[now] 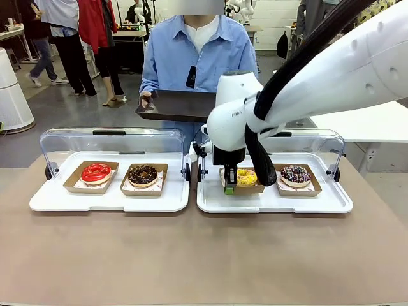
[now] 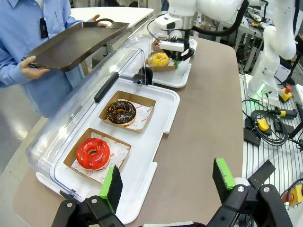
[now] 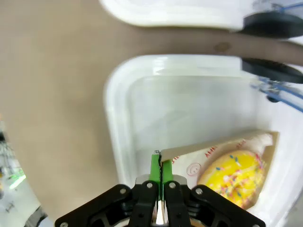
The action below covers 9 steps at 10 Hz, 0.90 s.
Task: Provide the desired donut to the person.
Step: Pick up and lift the Paper togo box containing the Donut pointed at by the person.
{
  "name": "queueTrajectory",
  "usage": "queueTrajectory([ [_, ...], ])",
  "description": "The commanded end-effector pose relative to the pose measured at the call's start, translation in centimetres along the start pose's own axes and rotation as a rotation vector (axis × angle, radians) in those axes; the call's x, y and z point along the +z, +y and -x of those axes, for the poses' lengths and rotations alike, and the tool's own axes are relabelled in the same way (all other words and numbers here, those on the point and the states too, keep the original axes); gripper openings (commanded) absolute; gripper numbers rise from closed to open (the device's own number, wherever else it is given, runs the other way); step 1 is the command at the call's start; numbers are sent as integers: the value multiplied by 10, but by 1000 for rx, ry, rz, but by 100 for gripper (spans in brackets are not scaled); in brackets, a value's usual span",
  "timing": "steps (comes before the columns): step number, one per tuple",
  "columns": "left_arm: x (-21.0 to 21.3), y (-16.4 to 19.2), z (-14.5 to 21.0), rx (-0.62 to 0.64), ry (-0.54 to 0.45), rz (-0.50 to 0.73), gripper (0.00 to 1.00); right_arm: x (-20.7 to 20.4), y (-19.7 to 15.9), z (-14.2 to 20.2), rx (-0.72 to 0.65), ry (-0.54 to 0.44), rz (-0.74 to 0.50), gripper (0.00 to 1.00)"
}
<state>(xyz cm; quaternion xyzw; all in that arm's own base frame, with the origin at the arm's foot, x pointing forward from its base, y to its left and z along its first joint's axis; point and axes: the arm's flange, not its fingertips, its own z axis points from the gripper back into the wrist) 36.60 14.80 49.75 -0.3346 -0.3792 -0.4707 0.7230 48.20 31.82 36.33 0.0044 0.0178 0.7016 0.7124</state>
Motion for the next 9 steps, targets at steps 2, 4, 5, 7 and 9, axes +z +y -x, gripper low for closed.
queueTrajectory([
  [2, 1, 1, 0, -13, -25, -3, 100, 73, 36, 2, -7, -12, -146, 0],
  [4, 1, 1, 0, -13, -25, -3, 100, 111, 51, 4, -16, -19, -143, 0],
  [5, 1, 1, 0, -13, -25, -3, 100, 134, 59, 3, -23, -5, -132, 0],
  [7, 1, 1, 0, -13, -25, -3, 100, 191, 79, -9, -19, 34, -58, 0],
  [9, 1, 1, 0, -13, -25, -3, 100, 234, 91, -21, -34, 66, 23, 0],
])
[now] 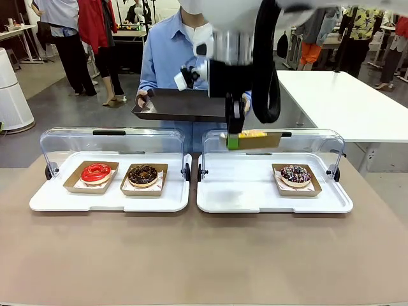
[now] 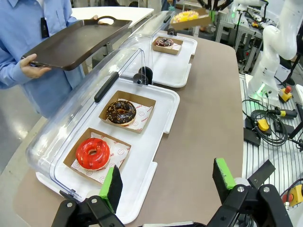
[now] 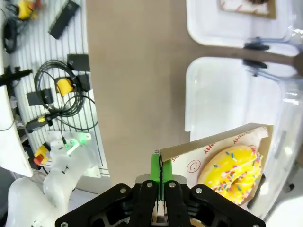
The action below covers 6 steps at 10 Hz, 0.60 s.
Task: Provide the desired donut to the person.
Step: Pick up and lift the Paper togo box containing the Donut pointed at by the person.
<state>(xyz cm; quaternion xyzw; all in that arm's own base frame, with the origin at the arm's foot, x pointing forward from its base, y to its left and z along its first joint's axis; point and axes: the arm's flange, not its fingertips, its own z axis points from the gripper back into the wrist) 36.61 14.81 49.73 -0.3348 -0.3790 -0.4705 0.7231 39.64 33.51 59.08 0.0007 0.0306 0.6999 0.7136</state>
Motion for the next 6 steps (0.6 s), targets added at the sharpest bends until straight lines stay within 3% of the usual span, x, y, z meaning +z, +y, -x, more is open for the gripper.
queueTrajectory([
  [1, 1, 1, 0, -14, -25, -3, 100, 21, 0, -13, -35, 52, 54, 0],
  [4, 1, 1, 0, -14, -25, -3, 100, 13, -12, -6, 19, 47, 65, 0],
  [6, 1, 1, 0, -14, -25, -3, 100, 30, 5, -8, -11, 33, 64, 0],
])
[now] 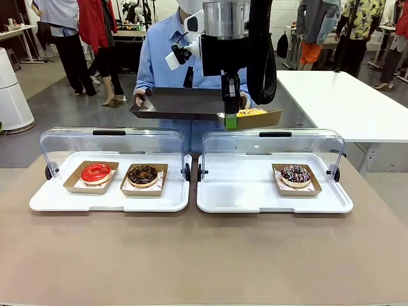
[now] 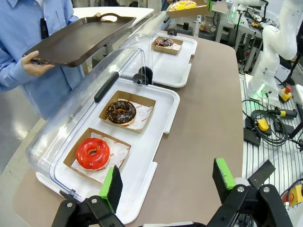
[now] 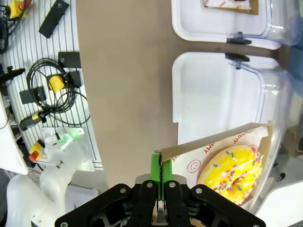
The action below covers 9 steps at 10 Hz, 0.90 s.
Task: Provide the desired donut to the person.
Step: Pick up and lift the Paper togo box containing the Donut pointed at by the person, then place the picked Paper togo box onto the Handle tray extended by the person.
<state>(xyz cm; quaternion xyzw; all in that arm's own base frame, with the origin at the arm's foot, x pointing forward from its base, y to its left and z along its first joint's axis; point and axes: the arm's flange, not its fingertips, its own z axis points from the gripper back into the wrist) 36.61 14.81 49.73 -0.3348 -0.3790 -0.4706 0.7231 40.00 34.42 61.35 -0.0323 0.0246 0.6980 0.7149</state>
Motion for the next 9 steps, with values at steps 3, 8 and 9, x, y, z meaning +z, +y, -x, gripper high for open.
queueTrajectory([
  [3, 1, 1, 0, -14, -25, -3, 100, 7, 7, 1, -4, -4, 9, 0],
  [8, 1, 1, 0, -14, -25, -3, 100, 7, 7, 1, -4, -4, 9, 0],
  [9, 1, 1, 0, -14, -25, -3, 100, 7, 7, 1, -4, -4, 9, 0],
])
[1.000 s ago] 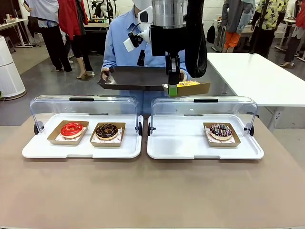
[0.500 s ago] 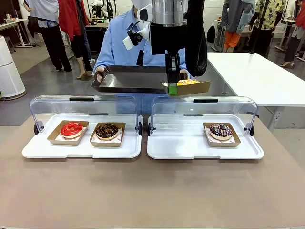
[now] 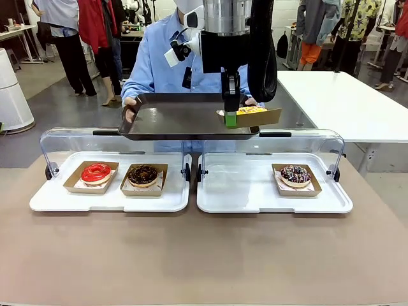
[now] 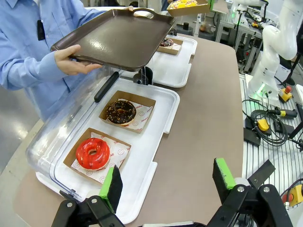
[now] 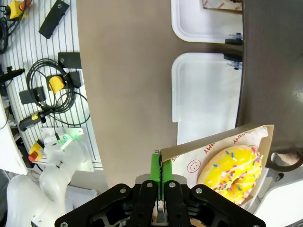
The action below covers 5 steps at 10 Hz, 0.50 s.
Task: Provide the desired donut to the person.
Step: Place the picked Paper togo box onto the Handle tray extended by the person.
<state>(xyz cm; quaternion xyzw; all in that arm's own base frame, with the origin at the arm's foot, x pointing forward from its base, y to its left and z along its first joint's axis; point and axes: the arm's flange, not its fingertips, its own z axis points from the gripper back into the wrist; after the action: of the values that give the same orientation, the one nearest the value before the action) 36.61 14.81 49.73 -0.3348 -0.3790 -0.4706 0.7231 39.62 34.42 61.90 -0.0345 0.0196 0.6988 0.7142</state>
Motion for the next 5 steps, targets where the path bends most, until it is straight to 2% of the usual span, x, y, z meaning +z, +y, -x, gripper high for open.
queueTrajectory([
  [1, 1, 1, 0, -14, -25, -3, 100, 2, 3, 0, -6, 0, -2, 0],
  [5, 1, 1, 0, -14, -25, -3, 100, 2, 3, 0, -6, 0, -2, 0],
])
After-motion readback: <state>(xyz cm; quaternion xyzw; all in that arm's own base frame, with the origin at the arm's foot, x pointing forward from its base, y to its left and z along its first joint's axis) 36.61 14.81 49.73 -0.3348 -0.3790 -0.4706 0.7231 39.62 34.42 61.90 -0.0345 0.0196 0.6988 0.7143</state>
